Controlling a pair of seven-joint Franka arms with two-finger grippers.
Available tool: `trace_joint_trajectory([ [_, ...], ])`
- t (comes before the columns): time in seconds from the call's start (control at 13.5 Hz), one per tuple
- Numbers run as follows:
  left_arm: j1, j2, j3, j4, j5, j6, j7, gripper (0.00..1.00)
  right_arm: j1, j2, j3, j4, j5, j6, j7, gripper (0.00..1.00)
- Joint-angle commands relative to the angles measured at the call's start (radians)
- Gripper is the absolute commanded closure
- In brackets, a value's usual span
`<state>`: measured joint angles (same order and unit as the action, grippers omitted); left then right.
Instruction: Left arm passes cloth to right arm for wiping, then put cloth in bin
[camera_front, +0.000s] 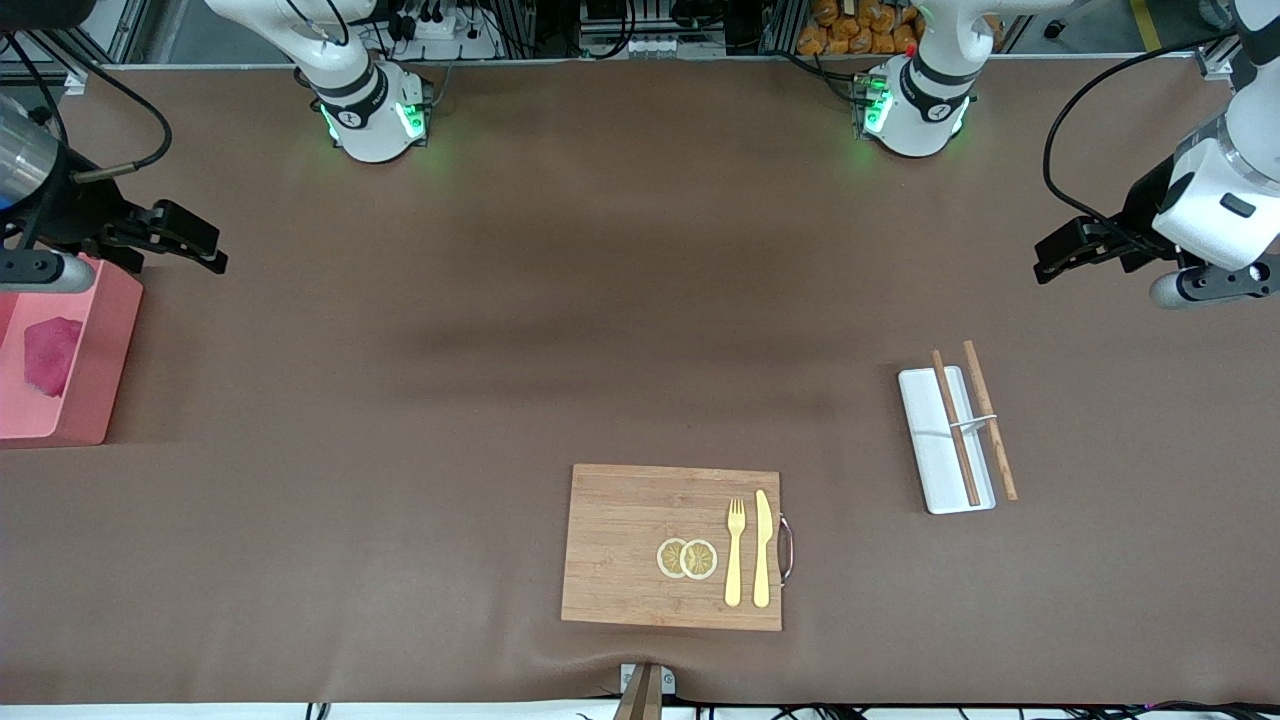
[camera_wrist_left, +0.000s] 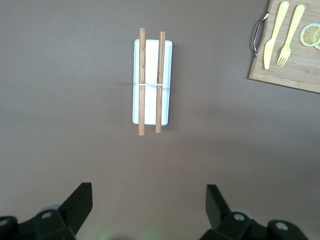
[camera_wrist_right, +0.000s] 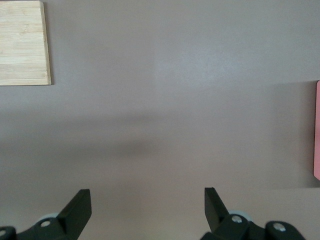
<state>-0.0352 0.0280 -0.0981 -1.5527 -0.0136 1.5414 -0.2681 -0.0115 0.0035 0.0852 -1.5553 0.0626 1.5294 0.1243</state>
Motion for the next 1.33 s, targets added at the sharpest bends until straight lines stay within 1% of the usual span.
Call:
trace_joint_trajectory([
  [0.0,-0.005,-0.022,-0.002,-0.017,-0.003,0.006,-0.014,0.00,0.016,-0.007,-0.005,-0.008,0.002,0.021,0.021,0.00],
  [0.07,-0.005,-0.023,-0.008,-0.015,-0.003,0.006,-0.023,0.00,0.012,-0.002,-0.007,-0.008,0.000,0.027,0.020,0.00],
  [0.22,0.003,-0.031,-0.044,-0.018,-0.005,0.002,-0.057,0.00,0.010,0.001,-0.008,-0.009,0.000,0.026,0.021,0.00],
  [0.52,0.006,-0.028,-0.046,-0.010,-0.002,0.002,-0.068,0.00,0.013,-0.002,-0.008,-0.009,0.000,0.020,0.021,0.00],
  [0.89,0.012,-0.022,-0.017,0.023,0.020,-0.006,0.015,0.00,0.013,-0.002,-0.008,-0.009,0.000,0.020,0.023,0.00],
  [1.11,0.012,-0.020,-0.002,0.043,0.023,-0.012,0.021,0.00,0.013,-0.002,-0.007,-0.008,0.000,0.020,0.023,0.00],
  [1.26,0.012,-0.017,0.017,0.043,0.023,-0.026,0.076,0.00,0.015,-0.002,-0.008,-0.008,0.000,0.018,0.021,0.00],
])
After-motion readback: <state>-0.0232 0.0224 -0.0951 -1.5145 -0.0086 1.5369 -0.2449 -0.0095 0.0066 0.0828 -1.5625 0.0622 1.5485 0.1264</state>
